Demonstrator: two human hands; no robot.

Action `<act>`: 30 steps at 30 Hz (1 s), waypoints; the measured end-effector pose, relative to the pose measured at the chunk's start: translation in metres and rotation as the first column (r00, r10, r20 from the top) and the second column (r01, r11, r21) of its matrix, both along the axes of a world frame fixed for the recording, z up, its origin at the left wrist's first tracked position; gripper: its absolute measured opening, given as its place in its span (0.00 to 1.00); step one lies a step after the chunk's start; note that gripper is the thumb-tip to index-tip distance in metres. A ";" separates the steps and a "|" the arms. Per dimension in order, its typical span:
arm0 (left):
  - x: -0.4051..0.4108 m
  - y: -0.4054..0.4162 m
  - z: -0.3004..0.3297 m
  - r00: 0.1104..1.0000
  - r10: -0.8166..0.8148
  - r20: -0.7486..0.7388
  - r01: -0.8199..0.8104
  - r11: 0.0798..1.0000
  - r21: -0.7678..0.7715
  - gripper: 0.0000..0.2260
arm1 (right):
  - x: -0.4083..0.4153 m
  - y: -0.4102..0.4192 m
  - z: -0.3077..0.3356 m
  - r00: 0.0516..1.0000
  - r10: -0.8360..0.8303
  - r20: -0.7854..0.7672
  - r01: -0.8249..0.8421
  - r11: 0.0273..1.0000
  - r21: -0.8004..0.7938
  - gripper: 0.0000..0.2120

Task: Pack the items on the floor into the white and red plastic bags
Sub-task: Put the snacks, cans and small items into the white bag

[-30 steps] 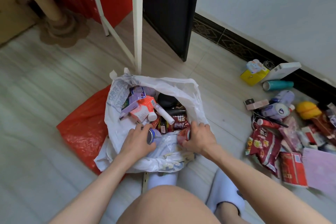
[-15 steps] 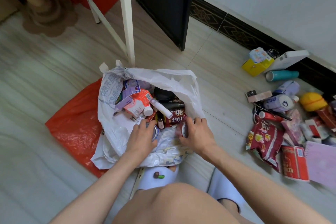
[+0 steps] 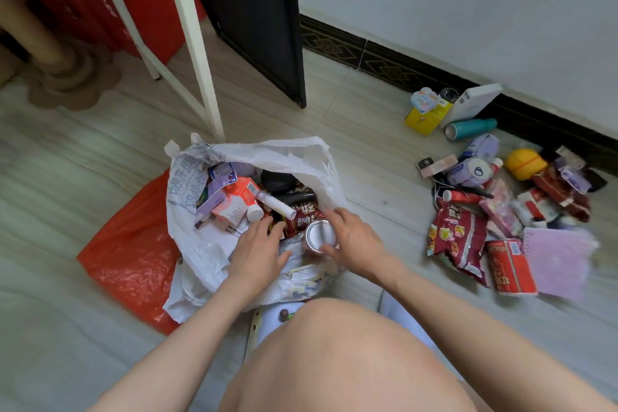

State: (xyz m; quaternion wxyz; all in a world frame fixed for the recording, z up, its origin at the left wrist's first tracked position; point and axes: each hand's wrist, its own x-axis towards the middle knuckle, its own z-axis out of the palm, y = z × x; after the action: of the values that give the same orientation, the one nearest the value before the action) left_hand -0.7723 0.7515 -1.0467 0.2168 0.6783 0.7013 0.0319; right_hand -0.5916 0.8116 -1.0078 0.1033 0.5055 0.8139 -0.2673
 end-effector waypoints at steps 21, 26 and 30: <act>0.211 0.090 0.151 0.812 -0.572 -0.118 0.569 0.731 0.375 0.27 | 0.284 -0.042 0.173 0.891 -0.434 0.133 0.327 0.817 0.474 0.30; 0.241 0.090 0.085 0.792 -0.605 -0.075 0.610 0.783 0.125 0.28 | 0.318 -0.044 0.089 0.806 -0.583 0.101 0.542 0.795 0.272 0.28; 0.260 0.104 0.029 0.792 -0.609 -0.050 0.611 0.791 0.042 0.27 | 0.331 -0.032 0.017 0.704 -0.705 0.084 0.692 0.708 0.143 0.26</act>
State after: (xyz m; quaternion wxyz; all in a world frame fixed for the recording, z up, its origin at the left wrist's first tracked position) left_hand -0.5122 0.8551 -1.0176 0.1847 0.8743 0.4477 -0.0313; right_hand -0.2603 0.7800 -0.9911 0.0223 0.7973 0.5650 -0.2112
